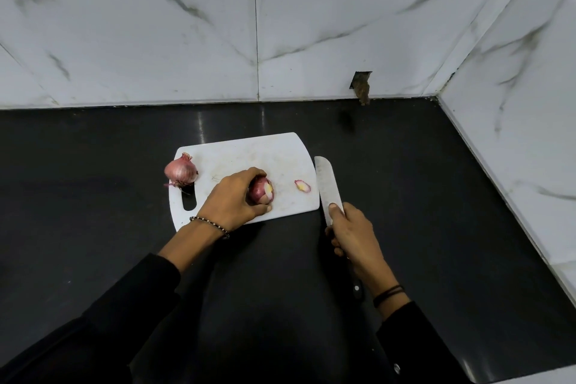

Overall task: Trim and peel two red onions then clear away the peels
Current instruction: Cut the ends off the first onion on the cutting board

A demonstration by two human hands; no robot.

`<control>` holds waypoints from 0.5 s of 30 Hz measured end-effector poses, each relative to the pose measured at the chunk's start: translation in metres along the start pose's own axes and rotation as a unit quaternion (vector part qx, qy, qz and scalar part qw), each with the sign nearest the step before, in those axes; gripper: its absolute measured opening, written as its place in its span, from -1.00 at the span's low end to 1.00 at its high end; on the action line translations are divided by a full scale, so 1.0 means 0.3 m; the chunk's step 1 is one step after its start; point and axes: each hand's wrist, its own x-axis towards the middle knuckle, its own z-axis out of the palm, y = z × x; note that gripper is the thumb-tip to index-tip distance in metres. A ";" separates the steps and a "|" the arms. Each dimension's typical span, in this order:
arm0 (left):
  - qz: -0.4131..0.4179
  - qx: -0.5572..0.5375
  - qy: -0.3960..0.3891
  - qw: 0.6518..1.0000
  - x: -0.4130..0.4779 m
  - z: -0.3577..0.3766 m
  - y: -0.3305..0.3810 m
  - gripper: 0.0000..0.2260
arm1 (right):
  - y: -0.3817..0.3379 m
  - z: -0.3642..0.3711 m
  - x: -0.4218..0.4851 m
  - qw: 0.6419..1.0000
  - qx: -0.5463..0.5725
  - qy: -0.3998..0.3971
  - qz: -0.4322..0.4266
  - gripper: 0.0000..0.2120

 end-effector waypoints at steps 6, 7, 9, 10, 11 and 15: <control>-0.006 0.011 -0.009 1.000 0.003 0.002 0.003 -0.41 | -0.025 0.035 -0.049 0.983 -0.121 0.032 -0.130 -0.73; -0.009 0.010 -0.010 1.000 0.003 0.003 0.005 -0.39 | -0.036 0.047 -0.060 0.983 -0.123 0.018 -0.136 -0.73; -0.015 0.011 -0.008 1.000 0.001 0.007 0.009 -0.35 | -0.054 0.071 -0.081 0.980 -0.128 -0.009 -0.150 -0.73; -0.017 0.014 -0.005 1.000 0.000 0.011 0.012 -0.34 | -0.059 0.083 -0.091 0.979 -0.128 -0.021 -0.156 -0.72; -0.018 0.014 -0.001 1.000 -0.002 0.015 0.014 -0.33 | -0.064 0.094 -0.101 0.978 -0.126 -0.031 -0.161 -0.71; -0.032 0.021 0.006 0.999 -0.002 0.022 0.030 -0.33 | -0.075 0.119 -0.121 0.977 -0.125 -0.046 -0.163 -0.71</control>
